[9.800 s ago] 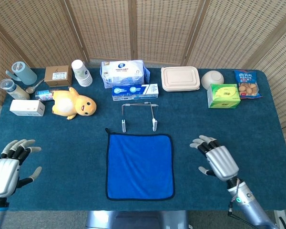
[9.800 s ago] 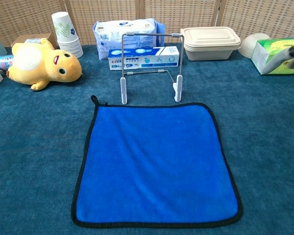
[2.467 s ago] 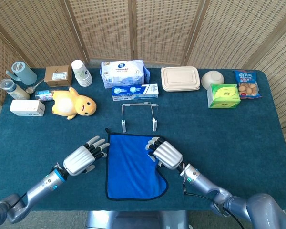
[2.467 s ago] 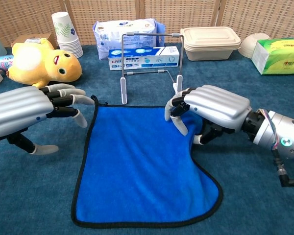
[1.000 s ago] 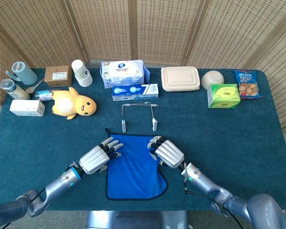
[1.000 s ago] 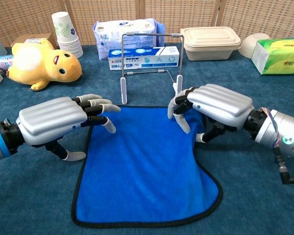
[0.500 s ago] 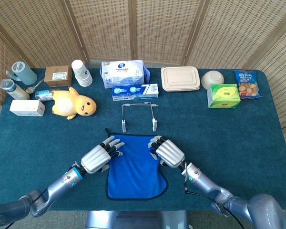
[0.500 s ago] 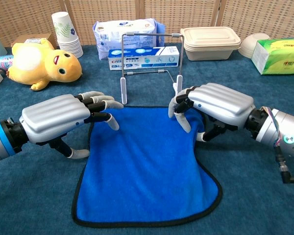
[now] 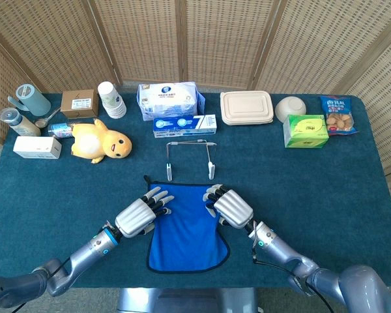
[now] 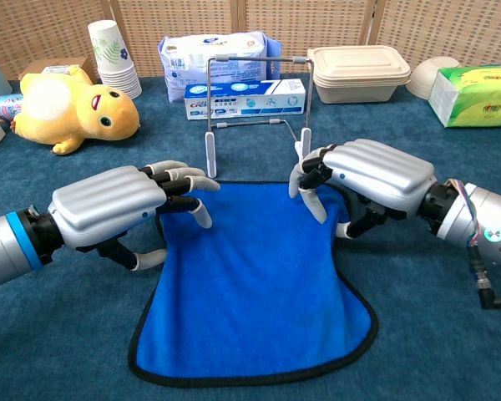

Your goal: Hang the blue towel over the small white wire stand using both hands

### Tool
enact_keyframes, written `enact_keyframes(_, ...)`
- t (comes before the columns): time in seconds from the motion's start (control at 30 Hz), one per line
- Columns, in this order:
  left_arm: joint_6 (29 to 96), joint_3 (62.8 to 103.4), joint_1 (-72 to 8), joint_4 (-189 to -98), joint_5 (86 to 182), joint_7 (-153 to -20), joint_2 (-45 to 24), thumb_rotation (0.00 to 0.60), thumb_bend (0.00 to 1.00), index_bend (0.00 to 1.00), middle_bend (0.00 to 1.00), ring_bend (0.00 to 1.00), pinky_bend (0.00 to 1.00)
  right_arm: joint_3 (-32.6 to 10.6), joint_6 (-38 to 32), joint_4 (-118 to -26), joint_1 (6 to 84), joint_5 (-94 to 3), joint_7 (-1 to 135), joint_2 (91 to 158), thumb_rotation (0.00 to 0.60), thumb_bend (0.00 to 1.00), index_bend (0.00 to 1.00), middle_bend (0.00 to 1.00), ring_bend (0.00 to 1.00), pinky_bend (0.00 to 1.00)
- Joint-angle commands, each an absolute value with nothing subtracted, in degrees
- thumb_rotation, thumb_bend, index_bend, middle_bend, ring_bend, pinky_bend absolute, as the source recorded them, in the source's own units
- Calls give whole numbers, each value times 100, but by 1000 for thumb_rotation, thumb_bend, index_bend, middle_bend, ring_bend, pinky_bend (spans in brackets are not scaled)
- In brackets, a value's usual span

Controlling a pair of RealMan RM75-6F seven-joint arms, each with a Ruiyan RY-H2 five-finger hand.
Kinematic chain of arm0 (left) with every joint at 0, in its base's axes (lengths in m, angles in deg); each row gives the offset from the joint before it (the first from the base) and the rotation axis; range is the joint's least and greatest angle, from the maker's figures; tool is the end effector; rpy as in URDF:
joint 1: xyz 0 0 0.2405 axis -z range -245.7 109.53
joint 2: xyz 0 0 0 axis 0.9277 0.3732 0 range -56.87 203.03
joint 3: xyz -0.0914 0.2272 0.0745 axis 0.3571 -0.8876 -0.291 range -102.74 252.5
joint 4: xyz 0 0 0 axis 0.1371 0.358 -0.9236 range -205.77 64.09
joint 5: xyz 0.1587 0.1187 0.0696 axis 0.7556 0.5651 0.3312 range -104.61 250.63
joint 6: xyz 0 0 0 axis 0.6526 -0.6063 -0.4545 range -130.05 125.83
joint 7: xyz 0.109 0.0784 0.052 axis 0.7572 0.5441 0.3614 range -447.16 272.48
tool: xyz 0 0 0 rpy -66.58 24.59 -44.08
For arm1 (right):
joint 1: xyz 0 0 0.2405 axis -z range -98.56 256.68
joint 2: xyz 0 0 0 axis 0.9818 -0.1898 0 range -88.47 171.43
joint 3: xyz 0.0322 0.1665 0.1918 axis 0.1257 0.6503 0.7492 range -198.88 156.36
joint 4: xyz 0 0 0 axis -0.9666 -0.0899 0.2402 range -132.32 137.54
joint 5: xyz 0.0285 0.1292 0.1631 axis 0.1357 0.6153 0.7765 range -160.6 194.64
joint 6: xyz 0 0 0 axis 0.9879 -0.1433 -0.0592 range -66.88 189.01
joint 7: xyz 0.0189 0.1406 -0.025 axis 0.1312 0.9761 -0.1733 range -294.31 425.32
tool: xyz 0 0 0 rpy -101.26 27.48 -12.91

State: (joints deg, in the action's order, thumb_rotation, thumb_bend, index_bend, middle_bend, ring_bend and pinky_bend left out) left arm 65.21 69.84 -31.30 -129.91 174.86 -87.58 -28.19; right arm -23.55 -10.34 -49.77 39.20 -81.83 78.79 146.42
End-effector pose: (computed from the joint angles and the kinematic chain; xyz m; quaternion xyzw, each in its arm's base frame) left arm -0.1856 0.2739 -0.0791 -0.8407 -0.2114 -0.4090 0.2849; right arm -0.1688 -0.3054 -0.0748 0.7868 -0.2721 0.4809 0.2748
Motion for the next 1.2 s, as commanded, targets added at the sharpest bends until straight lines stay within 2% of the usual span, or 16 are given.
enact_keyframes(0.03,6516,6994,-3115,-12979,17472,-8755,-2845,600,526,293,118,31,45,-2350,-1038,-4975,3922,-8179,7883,14643,600,364,669,378,265,270)
enact_keyframes(0.23,6488,7022,-3090,-12959,17413,-8755,-2930,600,594,284,118,33,46,-2339,-1046,-4982,3933,-8163,7890,14632,600,363,668,379,265,270)
enact_keyframes(0.5,6465,7043,-3102,-12936,17317,-8738,-3045,600,623,282,114,34,53,-2338,-1041,-4997,3939,-8158,7893,14609,600,364,671,381,265,271)
enact_keyframes(0.57,6453,7051,-3110,-12946,17282,-8743,-3059,600,623,332,128,42,62,-2341,-1037,-5002,3939,-8160,7891,14605,600,364,675,384,265,271)
enact_keyframes(0.63,6454,7073,-3125,-12979,17230,-8771,-3070,600,623,455,165,63,74,-2341,-1032,-5006,3939,-8158,7888,14603,600,362,689,393,268,271)
enact_keyframes(0.73,6474,7108,-3145,-13020,17169,-8800,-3075,600,623,627,228,99,87,-2351,-1009,-5009,3933,-8163,7889,14601,600,357,735,436,288,270)
enact_keyframes(0.83,6496,7129,-3167,-13059,17119,-8841,-3065,600,624,724,292,143,92,-2362,-990,-5038,3923,-8170,7942,14603,600,348,811,499,314,270)
enact_keyframes(1.0,6525,7146,-3204,-13147,17048,-8933,-3012,600,623,800,362,203,96,-2334,-977,-5082,3902,-8153,8025,14621,600,365,936,562,353,271)
enact_keyframes(1.2,6602,7187,-3263,-13382,16954,-9081,-2836,600,622,808,371,213,95,-2204,-1051,-5223,3923,-8051,8063,14602,600,376,961,569,364,271)
